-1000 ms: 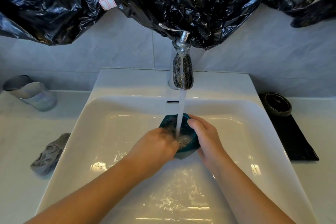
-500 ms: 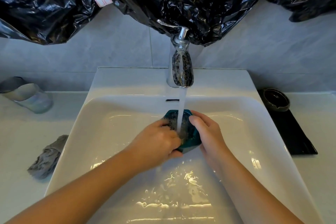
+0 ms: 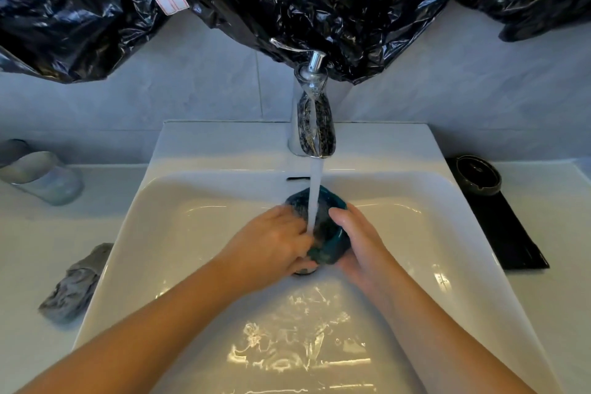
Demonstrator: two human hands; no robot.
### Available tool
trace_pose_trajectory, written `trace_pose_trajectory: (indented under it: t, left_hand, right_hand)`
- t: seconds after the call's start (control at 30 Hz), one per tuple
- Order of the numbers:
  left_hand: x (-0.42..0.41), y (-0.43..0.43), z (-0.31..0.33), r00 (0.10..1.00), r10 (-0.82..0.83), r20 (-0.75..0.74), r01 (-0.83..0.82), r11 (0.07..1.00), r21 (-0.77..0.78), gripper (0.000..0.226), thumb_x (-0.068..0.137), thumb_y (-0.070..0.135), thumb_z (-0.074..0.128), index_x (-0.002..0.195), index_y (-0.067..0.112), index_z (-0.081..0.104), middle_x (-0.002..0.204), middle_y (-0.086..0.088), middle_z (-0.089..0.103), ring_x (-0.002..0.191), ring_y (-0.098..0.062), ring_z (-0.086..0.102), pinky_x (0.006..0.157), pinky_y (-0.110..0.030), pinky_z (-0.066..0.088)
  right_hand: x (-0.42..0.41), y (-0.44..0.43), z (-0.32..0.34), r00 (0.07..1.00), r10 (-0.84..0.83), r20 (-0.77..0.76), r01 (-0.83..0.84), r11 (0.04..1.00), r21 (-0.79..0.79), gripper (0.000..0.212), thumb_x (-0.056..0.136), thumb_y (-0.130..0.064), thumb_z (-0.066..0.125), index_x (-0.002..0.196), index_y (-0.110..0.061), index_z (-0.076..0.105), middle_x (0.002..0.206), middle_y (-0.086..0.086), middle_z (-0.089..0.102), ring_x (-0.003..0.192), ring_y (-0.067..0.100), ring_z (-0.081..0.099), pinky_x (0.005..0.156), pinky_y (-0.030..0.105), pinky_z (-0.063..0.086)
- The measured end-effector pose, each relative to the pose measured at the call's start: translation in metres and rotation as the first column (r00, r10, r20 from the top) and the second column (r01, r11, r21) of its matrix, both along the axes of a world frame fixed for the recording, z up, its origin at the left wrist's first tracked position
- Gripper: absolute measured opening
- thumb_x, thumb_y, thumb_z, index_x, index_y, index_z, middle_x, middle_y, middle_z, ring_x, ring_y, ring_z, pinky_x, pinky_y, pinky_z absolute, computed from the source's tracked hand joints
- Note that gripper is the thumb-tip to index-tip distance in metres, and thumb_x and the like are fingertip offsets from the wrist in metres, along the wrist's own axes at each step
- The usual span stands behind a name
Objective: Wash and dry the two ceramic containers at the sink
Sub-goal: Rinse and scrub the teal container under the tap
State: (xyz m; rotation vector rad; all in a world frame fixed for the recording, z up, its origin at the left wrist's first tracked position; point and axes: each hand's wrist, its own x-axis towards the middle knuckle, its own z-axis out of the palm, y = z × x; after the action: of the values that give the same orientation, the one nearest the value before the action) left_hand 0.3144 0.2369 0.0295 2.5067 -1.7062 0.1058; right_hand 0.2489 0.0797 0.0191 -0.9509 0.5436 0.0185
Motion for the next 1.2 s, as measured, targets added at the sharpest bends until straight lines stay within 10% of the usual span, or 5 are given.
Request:
trace_pose_trajectory:
  t: [0.23,0.6,0.9,1.1,1.2]
  left_hand:
    - [-0.03,-0.018,0.01,0.977,0.129,-0.169,-0.141,0.988,-0.065,0.008,0.087,0.024,0.063,0.093,0.018,0.062,0.081,0.001,0.067,0.069,-0.019,0.062,0.064,-0.031,0.052]
    - [-0.015,0.002,0.007,0.993,-0.102,0.067,0.1,0.995,0.03,0.024,0.081,0.04,0.069,0.088,0.017,0.068,0.08,0.002,0.069,0.073,-0.019,0.065,0.075,-0.033,0.056]
    - [-0.03,0.001,-0.001,0.999,0.018,0.028,-0.017,0.998,-0.056,0.026,0.083,0.044,0.067,0.091,0.02,0.067,0.082,0.004,0.07,0.073,-0.017,0.066,0.075,-0.031,0.057]
    - [-0.051,-0.008,0.002,0.848,0.252,-0.467,-0.392,0.891,-0.23,0.028,0.095,0.048,0.037,0.088,0.025,0.05,0.076,0.01,0.057,0.065,-0.011,0.053,0.058,-0.027,0.04]
    - [-0.056,-0.015,0.015,0.546,0.131,-0.828,-0.636,0.708,-0.307,0.018,0.1,0.028,0.042,0.087,0.03,0.054,0.08,0.006,0.061,0.071,-0.006,0.058,0.064,-0.023,0.05]
  right_hand:
    - [-0.004,0.006,0.0,0.999,-0.044,0.02,0.045,0.998,-0.032,0.03,0.094,-0.01,0.057,0.123,-0.015,0.063,0.111,0.018,0.071,0.086,0.025,0.072,0.057,0.032,0.055]
    - [-0.003,0.002,0.007,1.0,-0.002,0.01,0.004,0.967,-0.254,0.027,0.09,-0.008,0.061,0.113,-0.021,0.07,0.107,0.009,0.073,0.098,0.026,0.07,0.074,0.035,0.058]
    - [0.0,0.011,0.0,0.999,-0.03,-0.041,0.018,0.963,-0.267,0.025,0.09,-0.015,0.065,0.114,-0.02,0.069,0.107,0.01,0.073,0.095,0.025,0.072,0.076,0.036,0.06]
    - [-0.001,0.024,0.001,0.998,-0.018,0.063,0.026,0.991,-0.134,0.023,0.091,-0.031,0.054,0.104,-0.019,0.07,0.11,0.017,0.067,0.098,0.031,0.066,0.085,0.044,0.053]
    - [-0.002,0.026,0.006,0.979,0.018,0.205,0.042,0.957,-0.288,0.028,0.079,-0.032,0.058,0.101,-0.018,0.066,0.108,0.018,0.067,0.095,0.03,0.064,0.083,0.042,0.052]
